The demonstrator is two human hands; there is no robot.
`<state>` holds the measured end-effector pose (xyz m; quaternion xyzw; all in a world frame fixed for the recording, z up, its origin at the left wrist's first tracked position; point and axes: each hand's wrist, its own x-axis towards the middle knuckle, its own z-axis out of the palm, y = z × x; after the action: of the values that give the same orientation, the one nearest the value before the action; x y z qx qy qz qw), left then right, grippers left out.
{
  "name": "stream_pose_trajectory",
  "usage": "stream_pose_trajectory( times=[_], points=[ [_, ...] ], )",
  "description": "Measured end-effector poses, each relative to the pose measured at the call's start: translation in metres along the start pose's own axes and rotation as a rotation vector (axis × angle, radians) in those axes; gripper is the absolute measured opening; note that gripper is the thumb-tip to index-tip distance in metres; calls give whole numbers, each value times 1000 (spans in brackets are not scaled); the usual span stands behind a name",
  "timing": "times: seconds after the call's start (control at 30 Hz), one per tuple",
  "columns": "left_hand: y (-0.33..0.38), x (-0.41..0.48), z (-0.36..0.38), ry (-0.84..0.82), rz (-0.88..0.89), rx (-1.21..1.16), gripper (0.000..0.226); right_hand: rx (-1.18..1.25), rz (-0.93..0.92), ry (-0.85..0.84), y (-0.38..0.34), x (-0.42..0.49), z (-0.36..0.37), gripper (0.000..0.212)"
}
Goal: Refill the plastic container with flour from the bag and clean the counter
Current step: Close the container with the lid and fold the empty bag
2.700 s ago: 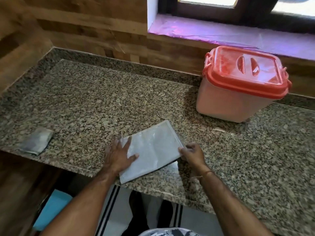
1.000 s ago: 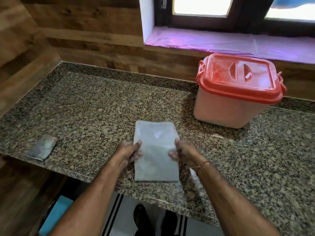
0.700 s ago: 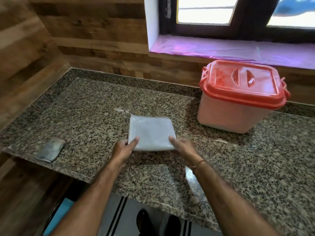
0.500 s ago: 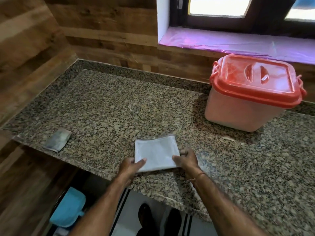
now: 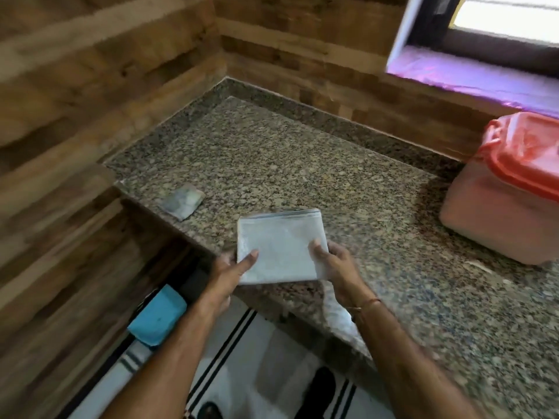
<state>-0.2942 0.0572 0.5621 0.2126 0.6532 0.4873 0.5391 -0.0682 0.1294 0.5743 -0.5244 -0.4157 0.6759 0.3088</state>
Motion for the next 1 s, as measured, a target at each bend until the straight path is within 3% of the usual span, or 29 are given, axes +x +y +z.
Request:
stream_pose_trajectory(
  times=[0.1, 0.33, 0.57, 0.67, 0.73, 0.77, 0.8, 0.83, 1.0],
  points=[
    [-13, -20, -75, 77, -7, -50, 20, -120, 37, -36, 14, -3, 78, 30],
    [-78, -59, -253, 337, -106, -177, 18, -483, 56, -73, 97, -10, 242, 37],
    [-158, -54, -352, 596, -280, -287, 8, -725, 119, -195, 181, 29, 361, 30],
    [-198, -27, -381, 704, -343, -250, 10, -831, 182, -286, 232, 67, 393, 28],
    [-235, 0, -398, 777, -398, -192, 31, -889, 205, -313, 273, 95, 411, 14],
    [-255, 14, -405, 809, -422, -163, 42, -934, 198, -324, 300, 112, 416, 16],
    [-276, 27, -412, 840, -437, -145, 47, -982, 214, -321, 328, 130, 419, 31],
    [-298, 40, -418, 872, -444, -141, 46, -1007, 234, -313, 357, 147, 420, 41],
    [-400, 101, -445, 1030, -481, -271, 31, -1159, 247, -369, 483, 216, 425, 37]
  ],
)
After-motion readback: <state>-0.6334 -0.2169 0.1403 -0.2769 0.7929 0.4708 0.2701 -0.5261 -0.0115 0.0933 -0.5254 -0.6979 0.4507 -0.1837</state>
